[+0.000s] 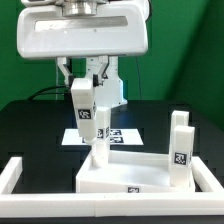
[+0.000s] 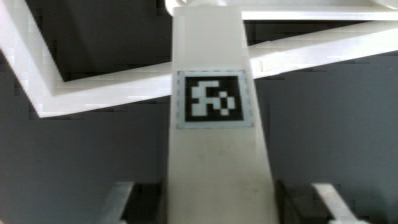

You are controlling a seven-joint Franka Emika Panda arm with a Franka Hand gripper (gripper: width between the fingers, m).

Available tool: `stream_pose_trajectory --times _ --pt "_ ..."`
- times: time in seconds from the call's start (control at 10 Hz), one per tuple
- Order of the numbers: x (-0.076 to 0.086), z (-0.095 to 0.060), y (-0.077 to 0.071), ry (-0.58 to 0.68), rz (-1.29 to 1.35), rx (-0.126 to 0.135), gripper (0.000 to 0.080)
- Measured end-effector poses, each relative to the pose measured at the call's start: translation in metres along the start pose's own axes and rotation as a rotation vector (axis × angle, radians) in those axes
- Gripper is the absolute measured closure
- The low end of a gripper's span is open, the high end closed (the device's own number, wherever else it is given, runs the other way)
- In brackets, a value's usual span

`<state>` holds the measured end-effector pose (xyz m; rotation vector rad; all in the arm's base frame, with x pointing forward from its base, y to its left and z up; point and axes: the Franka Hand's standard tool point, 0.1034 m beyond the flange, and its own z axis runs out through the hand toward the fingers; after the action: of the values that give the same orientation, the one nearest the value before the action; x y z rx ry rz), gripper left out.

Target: Assemble desk

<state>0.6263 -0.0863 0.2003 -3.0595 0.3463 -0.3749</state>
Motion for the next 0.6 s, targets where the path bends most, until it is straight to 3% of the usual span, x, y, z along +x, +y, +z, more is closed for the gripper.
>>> stream_pose_trajectory --times 0.2,0.6 --pt "0.000 0.003 -0.006 0.071 0.005 -0.027 0.0511" --pt "-0.001 0.004 -0.018 0.127 0.026 -0.030 0.0511"
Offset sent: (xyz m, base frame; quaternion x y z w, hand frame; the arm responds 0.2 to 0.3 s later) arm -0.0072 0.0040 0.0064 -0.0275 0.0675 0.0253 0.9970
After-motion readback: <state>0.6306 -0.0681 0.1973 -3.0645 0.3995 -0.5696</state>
